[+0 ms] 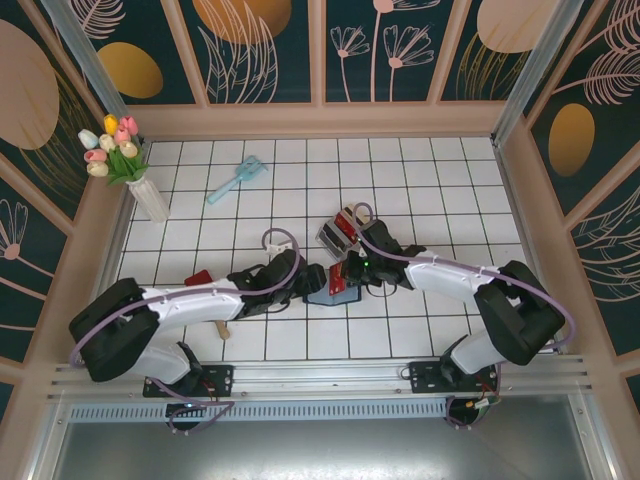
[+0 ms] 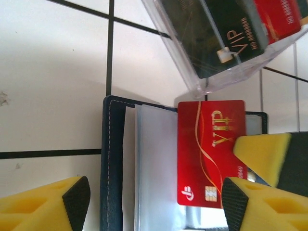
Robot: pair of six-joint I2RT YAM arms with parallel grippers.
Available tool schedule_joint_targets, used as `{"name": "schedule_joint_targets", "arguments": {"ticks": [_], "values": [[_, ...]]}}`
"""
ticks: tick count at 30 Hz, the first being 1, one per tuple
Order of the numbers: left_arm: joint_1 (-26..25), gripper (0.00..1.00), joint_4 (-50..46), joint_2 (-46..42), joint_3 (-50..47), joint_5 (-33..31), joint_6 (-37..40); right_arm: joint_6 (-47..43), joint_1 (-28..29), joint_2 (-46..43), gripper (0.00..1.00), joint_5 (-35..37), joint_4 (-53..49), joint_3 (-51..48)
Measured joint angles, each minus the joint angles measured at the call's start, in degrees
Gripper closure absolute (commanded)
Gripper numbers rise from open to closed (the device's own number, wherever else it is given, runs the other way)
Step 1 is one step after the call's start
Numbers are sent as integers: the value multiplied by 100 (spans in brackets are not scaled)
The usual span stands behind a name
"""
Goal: Put the credit cards into the card holder
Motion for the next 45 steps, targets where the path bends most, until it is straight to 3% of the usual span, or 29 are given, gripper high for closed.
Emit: {"name": "schedule_joint_targets", "arguments": {"ticks": [6,10,18,45], "values": [[81,67,-76,507,181,-96,157,-83,9,11,100,33,-35,35],[107,77,-144,686,184,-157,157,-81,-20,-125,100,-11,-13,13],[107,79,-149,833,168,-160,157,39,-186,-745,100,-275,304,-490],[118,85,-55,935,164,-144,199,317,-142,-319,100,-549,1252,-962]]}}
